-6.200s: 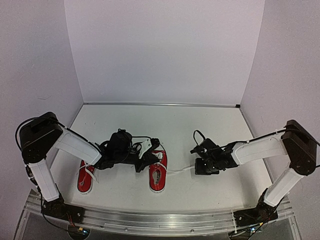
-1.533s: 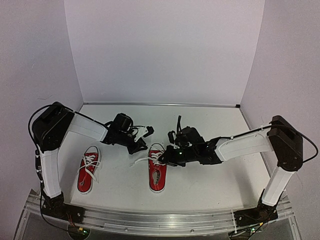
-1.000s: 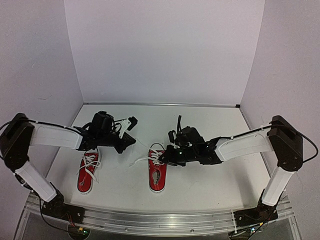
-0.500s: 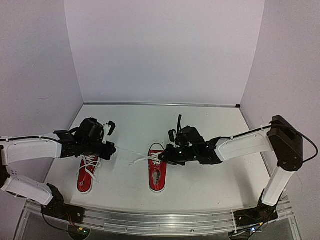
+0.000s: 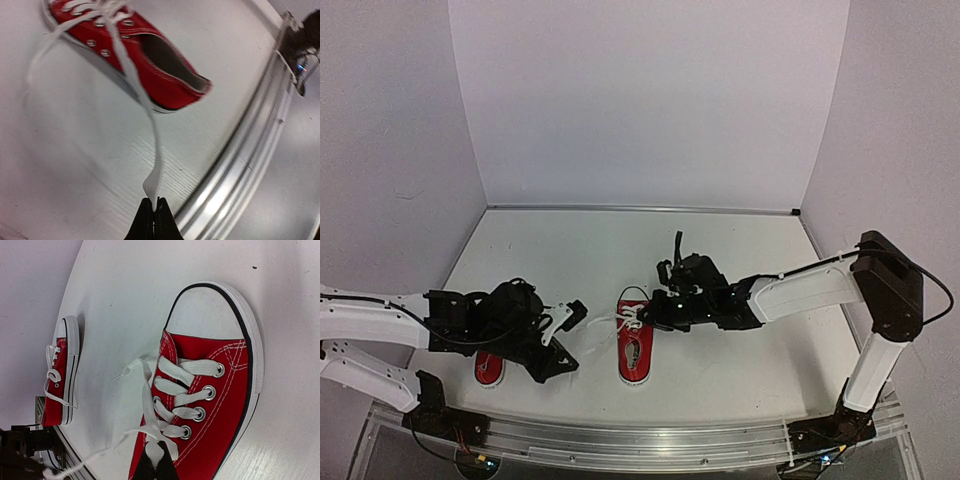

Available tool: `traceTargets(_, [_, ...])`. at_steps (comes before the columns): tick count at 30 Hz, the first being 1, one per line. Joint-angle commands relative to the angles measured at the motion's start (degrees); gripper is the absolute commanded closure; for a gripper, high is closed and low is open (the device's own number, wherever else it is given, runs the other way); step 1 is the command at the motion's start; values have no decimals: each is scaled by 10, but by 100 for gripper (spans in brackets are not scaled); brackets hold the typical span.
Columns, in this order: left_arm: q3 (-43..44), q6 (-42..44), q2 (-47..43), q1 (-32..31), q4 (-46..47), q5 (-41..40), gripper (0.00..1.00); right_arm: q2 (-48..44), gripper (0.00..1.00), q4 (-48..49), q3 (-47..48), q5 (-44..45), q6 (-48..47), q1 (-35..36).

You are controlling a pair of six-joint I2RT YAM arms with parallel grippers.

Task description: Tie the shoes

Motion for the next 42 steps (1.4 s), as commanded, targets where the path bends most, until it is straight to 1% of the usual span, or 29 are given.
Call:
traceTargets(1, [34,60,40,-22,71,183,100,-2,100,13,16,12,-8,-1])
traceTargets(2, [45,66,52,-40,74,192,100,-4,100,13,15,13,-9,-1])
traceTargets(5, [82,100,85,-89,62,187,100,-9,100,13,13,13,-12,-3])
traceTargets(8, [114,134,131,-117,54,211,100,-14,100,13,10,11,-16,-6])
traceTargets(10, [139,158,173,-137,28,220,100,-19,100,13,8,11,-18,-8])
traceTargets(12, [161,178,209,-156,-3,218,100,-25,100,13,5,12,-19,-11])
traceTargets(14, [172,187,232,-166,-6,206,100,-27,100,13,3,10,-22,-13])
traceTargets(17, [189,207,240,-168,14,173,100,-25,100,15,4,6,-26,-14])
traceTargets(22, [227,303,238,-165,65,64,100,-16,100,22,7,-6,-29,-14])
traceTargets(28, [312,402,299,-152,72,31,100,-18,100,26,10,-17,-28,-15])
traceTargets(32, [368,446,337,-139,64,22,98,-21,100,28,8,-22,-28,-17])
traceTargets(38, [449,495,397,-131,16,13,97,-28,100,33,0,-26,-28,-21])
traceTargets(40, [459,497,407,-131,14,5,93,-28,100,34,-1,-27,-29,-23])
traceTargets(41, [461,496,408,-131,15,3,87,-27,100,35,-1,-28,-29,-24])
traceTargets(42, [460,494,408,-131,15,0,83,-27,100,36,-1,-30,-29,-24])
